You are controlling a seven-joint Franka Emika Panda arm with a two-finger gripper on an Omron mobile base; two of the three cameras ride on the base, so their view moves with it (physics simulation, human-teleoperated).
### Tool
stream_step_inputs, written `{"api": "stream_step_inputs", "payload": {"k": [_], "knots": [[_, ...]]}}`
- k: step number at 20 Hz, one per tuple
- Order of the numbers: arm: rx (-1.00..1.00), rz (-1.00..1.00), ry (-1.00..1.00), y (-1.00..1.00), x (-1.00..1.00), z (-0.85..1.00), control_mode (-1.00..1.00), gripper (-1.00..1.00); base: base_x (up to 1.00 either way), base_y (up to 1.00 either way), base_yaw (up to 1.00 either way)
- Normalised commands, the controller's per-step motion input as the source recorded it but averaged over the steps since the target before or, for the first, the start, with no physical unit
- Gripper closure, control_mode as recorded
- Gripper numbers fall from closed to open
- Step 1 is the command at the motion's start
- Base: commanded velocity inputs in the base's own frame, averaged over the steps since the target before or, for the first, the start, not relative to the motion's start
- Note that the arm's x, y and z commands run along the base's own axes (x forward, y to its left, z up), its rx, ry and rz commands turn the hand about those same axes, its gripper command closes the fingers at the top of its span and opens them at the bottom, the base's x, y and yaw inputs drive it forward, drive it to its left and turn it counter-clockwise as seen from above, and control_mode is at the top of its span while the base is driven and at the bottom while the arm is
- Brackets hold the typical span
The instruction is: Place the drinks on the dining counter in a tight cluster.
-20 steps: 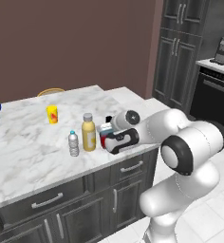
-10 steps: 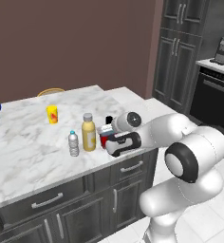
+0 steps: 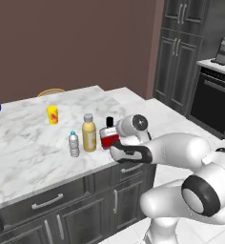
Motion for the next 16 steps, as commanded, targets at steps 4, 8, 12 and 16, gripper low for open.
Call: {"api": "stream_step_inputs", "payload": {"k": [4, 8, 12, 16], "knots": [[0.0, -0.06, 0.24, -0.02, -0.33, 0.51, -1.0, -1.0, 0.0, 0.0, 0.0], [0.01, -0.07, 0.25, -0.03, -0.36, 0.47, -1.0, -1.0, 0.0, 0.0, 0.0], [0.0, -0.02, 0.06, -0.04, -0.57, 0.25, -1.0, -1.0, 0.0, 0.0, 0.0], [0.0, 0.0, 0.0, -0.09, -0.58, 0.18, -1.0, -1.0, 0.0, 0.0, 0.0]]}}
